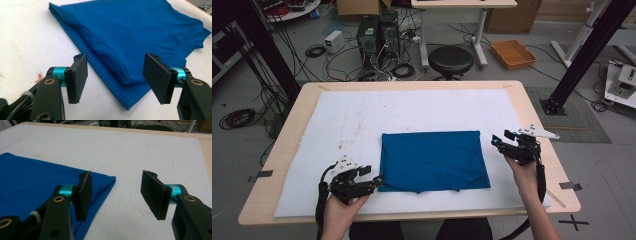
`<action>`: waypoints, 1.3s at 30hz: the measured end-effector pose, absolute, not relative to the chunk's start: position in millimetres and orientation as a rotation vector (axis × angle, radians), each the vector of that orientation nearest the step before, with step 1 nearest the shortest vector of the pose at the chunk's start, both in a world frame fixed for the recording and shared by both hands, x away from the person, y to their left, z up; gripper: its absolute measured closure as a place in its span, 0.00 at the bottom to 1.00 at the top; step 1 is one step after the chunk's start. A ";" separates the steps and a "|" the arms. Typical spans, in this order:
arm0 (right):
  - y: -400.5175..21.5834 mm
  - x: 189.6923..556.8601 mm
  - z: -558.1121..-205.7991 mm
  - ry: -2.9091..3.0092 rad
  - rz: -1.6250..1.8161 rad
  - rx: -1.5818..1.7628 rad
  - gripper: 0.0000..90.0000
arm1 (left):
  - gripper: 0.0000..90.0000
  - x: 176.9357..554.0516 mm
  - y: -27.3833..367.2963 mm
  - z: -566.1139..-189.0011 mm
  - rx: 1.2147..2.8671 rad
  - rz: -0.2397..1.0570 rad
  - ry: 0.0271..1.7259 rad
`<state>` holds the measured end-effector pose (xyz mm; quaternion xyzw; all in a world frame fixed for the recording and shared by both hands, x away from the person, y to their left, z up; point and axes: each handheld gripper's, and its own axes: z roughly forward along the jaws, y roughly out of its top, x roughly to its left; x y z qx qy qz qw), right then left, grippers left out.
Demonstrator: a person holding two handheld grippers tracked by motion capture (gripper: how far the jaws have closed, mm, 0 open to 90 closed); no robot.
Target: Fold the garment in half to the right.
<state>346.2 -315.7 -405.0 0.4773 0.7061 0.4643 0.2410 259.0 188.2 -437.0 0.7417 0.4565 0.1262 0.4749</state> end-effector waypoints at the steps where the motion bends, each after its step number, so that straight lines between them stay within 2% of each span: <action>1: -315.1 346.2 -405.3 1.933 1.268 1.307 0.47 | 0.41 259.1 186.1 -438.8 1.817 0.304 1.131; 12: -314.2 345.6 -405.2 1.934 1.265 1.301 0.47 | 0.43 259.1 171.5 -449.9 1.809 0.312 1.245; 22: -314.1 344.6 -404.8 1.934 1.264 1.297 0.48 | 0.58 259.0 164.7 -452.6 1.825 0.378 1.297; 25: -313.0 344.5 -405.0 1.935 1.262 1.298 0.48 | 0.67 258.1 161.6 -453.7 1.829 0.373 1.278; 31: -308.5 344.4 -405.2 1.945 1.262 1.286 0.48 | 0.71 257.7 159.2 -453.6 1.831 0.391 1.287; 39: -286.2 342.2 -397.5 1.990 1.281 1.204 0.49 | 0.87 259.1 154.2 -453.1 1.836 0.383 1.266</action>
